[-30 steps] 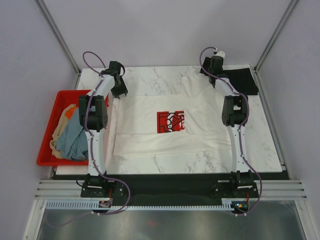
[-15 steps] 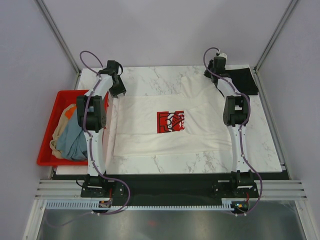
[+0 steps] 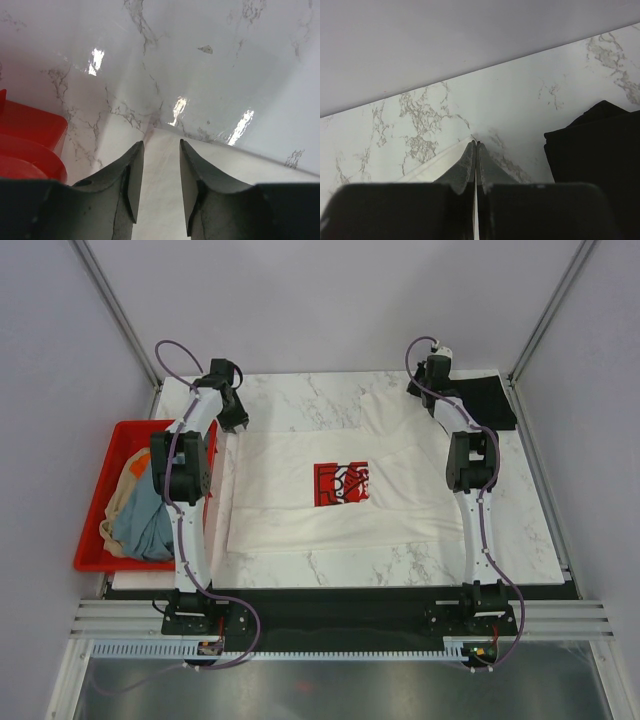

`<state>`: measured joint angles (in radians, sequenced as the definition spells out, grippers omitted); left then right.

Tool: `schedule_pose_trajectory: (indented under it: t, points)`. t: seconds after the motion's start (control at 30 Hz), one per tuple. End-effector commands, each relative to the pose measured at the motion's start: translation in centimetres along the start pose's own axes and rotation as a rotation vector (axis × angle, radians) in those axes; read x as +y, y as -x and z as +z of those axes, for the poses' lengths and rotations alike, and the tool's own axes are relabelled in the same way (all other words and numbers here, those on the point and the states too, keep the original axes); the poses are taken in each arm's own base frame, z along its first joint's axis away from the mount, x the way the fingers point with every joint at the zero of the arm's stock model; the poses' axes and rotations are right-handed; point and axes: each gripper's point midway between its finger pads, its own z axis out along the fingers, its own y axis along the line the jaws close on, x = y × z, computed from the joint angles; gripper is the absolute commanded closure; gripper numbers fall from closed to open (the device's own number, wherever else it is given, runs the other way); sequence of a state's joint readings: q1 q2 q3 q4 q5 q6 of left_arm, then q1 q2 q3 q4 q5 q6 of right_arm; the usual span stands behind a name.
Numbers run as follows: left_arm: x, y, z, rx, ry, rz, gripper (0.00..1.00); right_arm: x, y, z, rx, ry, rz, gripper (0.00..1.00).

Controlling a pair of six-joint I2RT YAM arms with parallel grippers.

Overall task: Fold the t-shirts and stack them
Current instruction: Fold the tshirt

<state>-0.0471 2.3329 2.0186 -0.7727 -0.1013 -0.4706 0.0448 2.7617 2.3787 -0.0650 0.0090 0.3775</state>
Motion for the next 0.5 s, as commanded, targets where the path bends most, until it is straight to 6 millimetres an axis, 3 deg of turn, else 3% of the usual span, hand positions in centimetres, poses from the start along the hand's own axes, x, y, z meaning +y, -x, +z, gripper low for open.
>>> schedule_pose_trajectory:
  t: [0.0,0.17,0.27,0.33,0.37,0.47]
  points:
    - [-0.4,0.7,-0.8,-0.016,-0.025,-0.013,0.59,2.2,1.9,-0.5,-0.050,0.100,-0.023,1.00]
    - [-0.6,-0.1,0.2,0.015,-0.042,-0.004,0.75,4.7,4.3,-1.7,-0.119,0.214,-0.054,1.00]
    - [-0.3,-0.3,0.3,0.016,-0.026,-0.007,0.77,4.8,5.5,-2.3,-0.142,0.202,-0.070,1.00]
    - [-0.1,-0.3,0.4,0.012,-0.012,-0.010,0.75,5.0,6.0,-2.6,-0.148,0.210,-0.083,1.00]
    - [0.0,-0.3,0.4,0.012,-0.009,-0.011,0.65,5.2,6.4,-2.9,-0.155,0.217,-0.086,1.00]
    - [0.2,-0.1,0.4,0.004,0.004,-0.013,0.57,5.5,6.5,-3.0,-0.156,0.229,-0.086,1.00]
